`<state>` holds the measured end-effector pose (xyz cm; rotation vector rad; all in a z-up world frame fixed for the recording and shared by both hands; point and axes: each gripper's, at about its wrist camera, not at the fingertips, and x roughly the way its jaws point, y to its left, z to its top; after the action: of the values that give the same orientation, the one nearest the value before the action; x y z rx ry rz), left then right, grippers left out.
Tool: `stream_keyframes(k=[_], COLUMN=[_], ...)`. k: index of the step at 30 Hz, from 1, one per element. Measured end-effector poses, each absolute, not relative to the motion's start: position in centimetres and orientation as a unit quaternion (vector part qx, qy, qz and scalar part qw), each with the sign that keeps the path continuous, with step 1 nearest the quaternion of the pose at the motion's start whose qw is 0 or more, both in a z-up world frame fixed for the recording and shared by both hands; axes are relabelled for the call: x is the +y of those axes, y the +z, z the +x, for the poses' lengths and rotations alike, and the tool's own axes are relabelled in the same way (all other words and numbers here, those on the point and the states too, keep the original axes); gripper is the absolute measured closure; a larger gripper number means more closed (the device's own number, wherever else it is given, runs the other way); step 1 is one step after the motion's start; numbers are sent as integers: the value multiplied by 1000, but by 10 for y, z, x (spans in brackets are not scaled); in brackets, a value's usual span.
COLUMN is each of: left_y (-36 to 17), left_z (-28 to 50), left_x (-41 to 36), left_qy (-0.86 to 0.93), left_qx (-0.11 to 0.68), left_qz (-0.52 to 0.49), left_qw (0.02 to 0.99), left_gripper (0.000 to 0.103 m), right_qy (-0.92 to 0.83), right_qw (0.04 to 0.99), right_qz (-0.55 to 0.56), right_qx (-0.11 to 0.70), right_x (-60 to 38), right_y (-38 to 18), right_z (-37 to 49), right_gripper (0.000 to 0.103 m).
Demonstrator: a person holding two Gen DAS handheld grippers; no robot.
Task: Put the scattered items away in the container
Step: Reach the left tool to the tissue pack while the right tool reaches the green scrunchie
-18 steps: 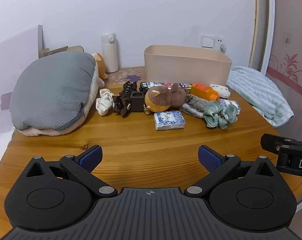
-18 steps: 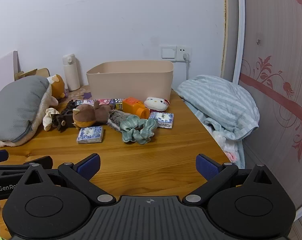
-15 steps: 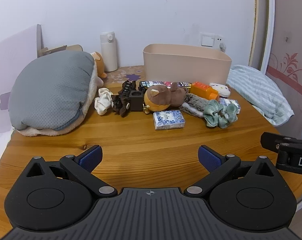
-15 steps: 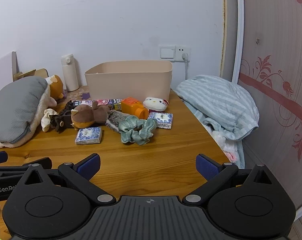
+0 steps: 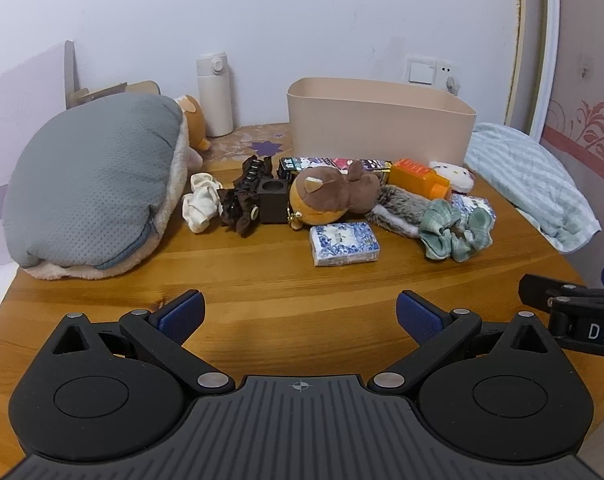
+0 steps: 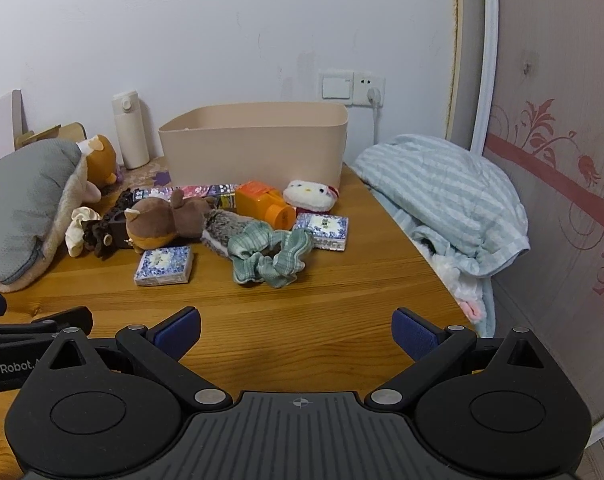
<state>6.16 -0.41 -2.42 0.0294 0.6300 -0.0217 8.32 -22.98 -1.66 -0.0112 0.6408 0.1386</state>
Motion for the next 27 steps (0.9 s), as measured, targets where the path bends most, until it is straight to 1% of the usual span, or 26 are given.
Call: stream_keyframes(k=[13,21,23,27], left_y=[-41,-43,-43,-46], left_z=[102,134,143,162], left_x=[8,26,31,39], left_qy=[-7,4,35,22], left_qx=[313,294,291,288], left_qz=[8,39,39,64], left_qw=[950,955,955,955], left_gripper=[0,0,0,0], right_qy=[67,80,85,90], right_qw=[946,948,948,948], right_qz=[-8,-9,-9,-13], right_qx=[317,307,307,306], right_x=[-225,-225,-225,-225], right_y=[-27,-33,-35,-40], right_z=[122,145,152,164], right_gripper=[0,1,1,1])
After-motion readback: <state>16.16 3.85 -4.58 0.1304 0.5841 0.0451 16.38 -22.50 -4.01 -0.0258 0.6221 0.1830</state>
